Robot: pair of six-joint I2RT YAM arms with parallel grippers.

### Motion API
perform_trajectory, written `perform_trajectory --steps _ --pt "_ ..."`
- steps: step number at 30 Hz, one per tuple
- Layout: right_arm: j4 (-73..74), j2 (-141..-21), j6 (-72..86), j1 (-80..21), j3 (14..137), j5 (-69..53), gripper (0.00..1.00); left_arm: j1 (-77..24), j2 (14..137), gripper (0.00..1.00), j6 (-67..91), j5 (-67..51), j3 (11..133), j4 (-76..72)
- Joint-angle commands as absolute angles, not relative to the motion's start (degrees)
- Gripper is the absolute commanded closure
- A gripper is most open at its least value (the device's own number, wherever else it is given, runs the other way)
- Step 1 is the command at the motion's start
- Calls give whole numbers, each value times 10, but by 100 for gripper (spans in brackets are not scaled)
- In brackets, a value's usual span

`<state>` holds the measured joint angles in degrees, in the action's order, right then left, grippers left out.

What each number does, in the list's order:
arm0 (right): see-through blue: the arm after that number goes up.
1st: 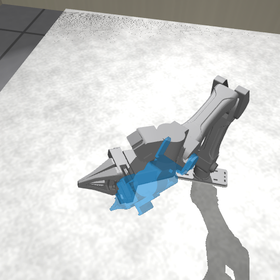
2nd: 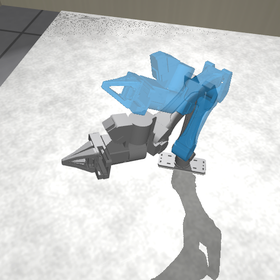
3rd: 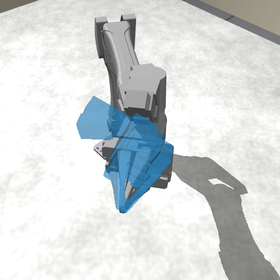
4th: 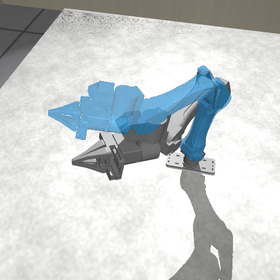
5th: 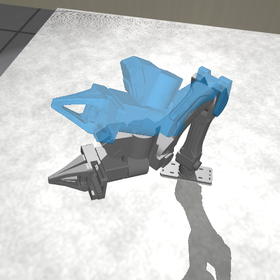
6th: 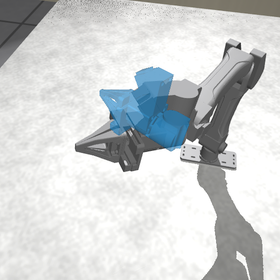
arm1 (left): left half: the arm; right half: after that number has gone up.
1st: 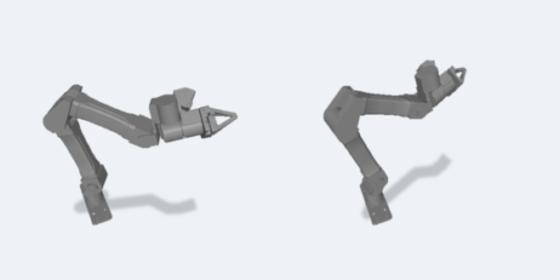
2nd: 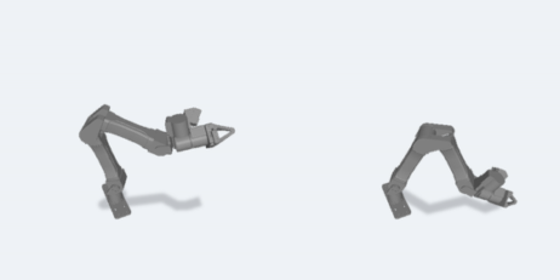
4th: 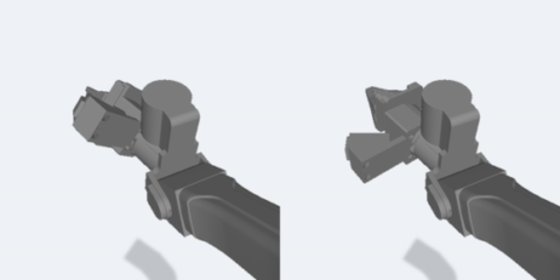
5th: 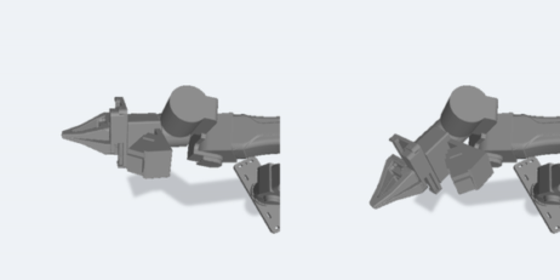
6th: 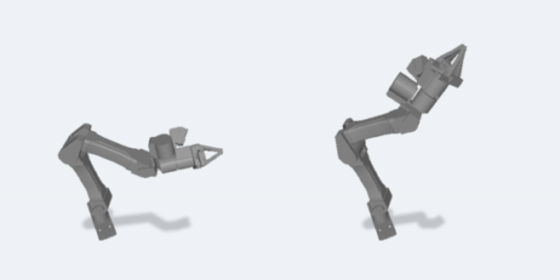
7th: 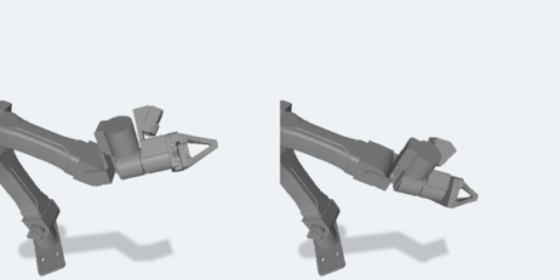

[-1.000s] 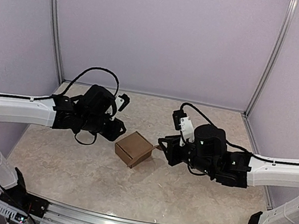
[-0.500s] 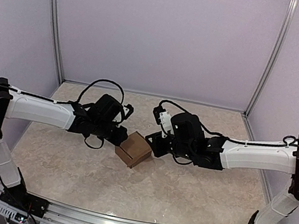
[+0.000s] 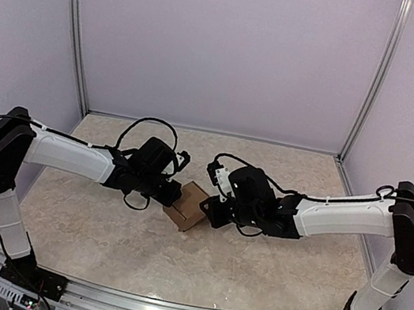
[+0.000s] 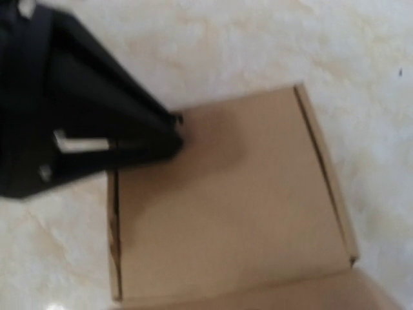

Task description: Fold the paper box

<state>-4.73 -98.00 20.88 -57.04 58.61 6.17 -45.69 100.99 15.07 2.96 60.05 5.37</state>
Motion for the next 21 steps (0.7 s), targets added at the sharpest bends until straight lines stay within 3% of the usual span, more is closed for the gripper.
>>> perform_trajectory --steps 1,10,21 --pt "-59 -1001 233 -565 551 57 77 -454 1035 87 148 18 604 61" --pt "-99 -1028 265 -565 504 62 80 -454 1041 88 143 10 605 60" --pt "-66 -1016 218 -564 535 86 79 -454 1006 85 139 -14 588 60"
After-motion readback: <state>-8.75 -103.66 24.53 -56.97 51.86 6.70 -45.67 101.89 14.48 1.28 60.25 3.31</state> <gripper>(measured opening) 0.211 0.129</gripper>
